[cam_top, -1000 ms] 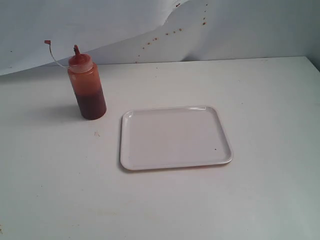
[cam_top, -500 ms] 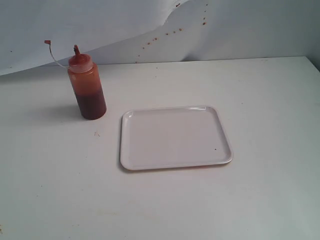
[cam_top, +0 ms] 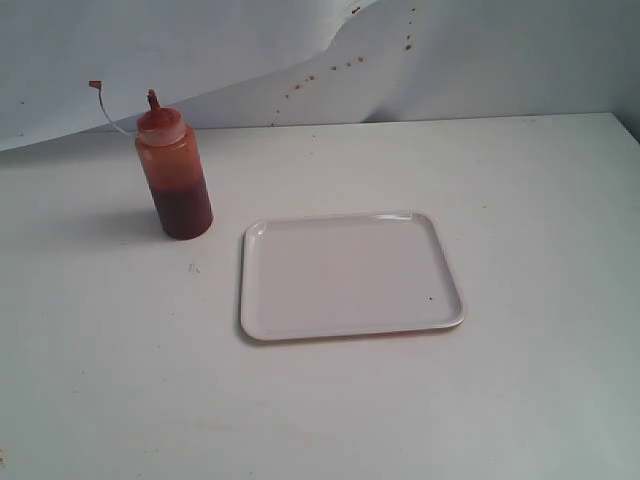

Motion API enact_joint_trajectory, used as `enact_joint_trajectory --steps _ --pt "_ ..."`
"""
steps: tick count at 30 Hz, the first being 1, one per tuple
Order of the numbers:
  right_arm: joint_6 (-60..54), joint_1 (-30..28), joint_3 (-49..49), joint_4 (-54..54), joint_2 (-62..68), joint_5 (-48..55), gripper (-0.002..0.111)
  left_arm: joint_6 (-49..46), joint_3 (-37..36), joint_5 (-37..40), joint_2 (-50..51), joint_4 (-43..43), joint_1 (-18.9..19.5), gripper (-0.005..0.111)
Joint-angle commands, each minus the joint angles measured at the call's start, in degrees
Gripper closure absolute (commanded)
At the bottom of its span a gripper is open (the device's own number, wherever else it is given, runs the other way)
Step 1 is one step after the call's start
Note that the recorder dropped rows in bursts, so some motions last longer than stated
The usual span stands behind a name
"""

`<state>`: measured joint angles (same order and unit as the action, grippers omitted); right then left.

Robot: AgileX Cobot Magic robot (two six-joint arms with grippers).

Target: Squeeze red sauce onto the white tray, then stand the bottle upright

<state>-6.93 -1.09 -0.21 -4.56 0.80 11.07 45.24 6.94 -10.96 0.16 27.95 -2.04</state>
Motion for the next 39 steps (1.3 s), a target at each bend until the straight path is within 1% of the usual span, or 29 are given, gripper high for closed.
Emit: enact_joint_trajectory --steps 1,5,14,17,20,24,26,29,32,35,36,39 --pt "0.0 -0.2 0.2 -0.3 0.2 0.2 0.108 0.0 7.3 8.0 -0.2 -1.2 0.2 0.107" --pt "0.0 -0.2 0.2 -0.3 0.2 0.2 0.108 -0.8 12.6 11.8 -0.2 3.8 0.2 0.107" --pt "0.0 -0.2 0.2 -0.3 0.2 0.2 0.108 -0.8 24.7 21.2 0.6 26.4 0.2 0.107" --pt "0.0 -0.2 0.2 -0.3 0.2 0.2 0.108 -0.8 28.6 25.1 4.6 27.5 0.2 0.107" --pt "0.0 -0.2 0.2 -0.3 0.2 0.2 0.108 -0.8 32.9 30.0 9.9 27.5 0.2 0.107" --pt "-0.2 -0.2 0.2 -0.3 0.2 0.2 0.108 -0.8 37.7 38.8 17.5 26.4 -0.1 0.107" --pt "-0.2 -0.2 0.2 -0.3 0.2 0.2 0.108 -0.8 39.6 42.9 20.8 25.3 -1.2 0.107" --pt "-0.2 -0.2 0.2 -0.3 0.2 0.2 0.108 -3.3 40.0 46.3 24.0 24.5 -3.8 0.107" --pt "-0.2 -0.2 0.2 -0.3 0.2 0.2 0.108 -4.4 39.9 49.9 25.5 20.0 -6.2 0.107" --pt "-0.2 -0.2 0.2 -0.3 0.2 0.2 0.108 -5.4 39.9 49.1 25.2 13.3 -7.8 0.107" --pt "-0.2 -0.2 0.2 -0.3 0.2 0.2 0.108 -6.9 40.0 47.0 25.1 7.9 -8.4 0.107" --pt "-0.1 -0.2 0.2 -0.3 0.2 0.2 0.108 -11.0 40.0 45.1 25.1 1.4 -8.9 0.107"
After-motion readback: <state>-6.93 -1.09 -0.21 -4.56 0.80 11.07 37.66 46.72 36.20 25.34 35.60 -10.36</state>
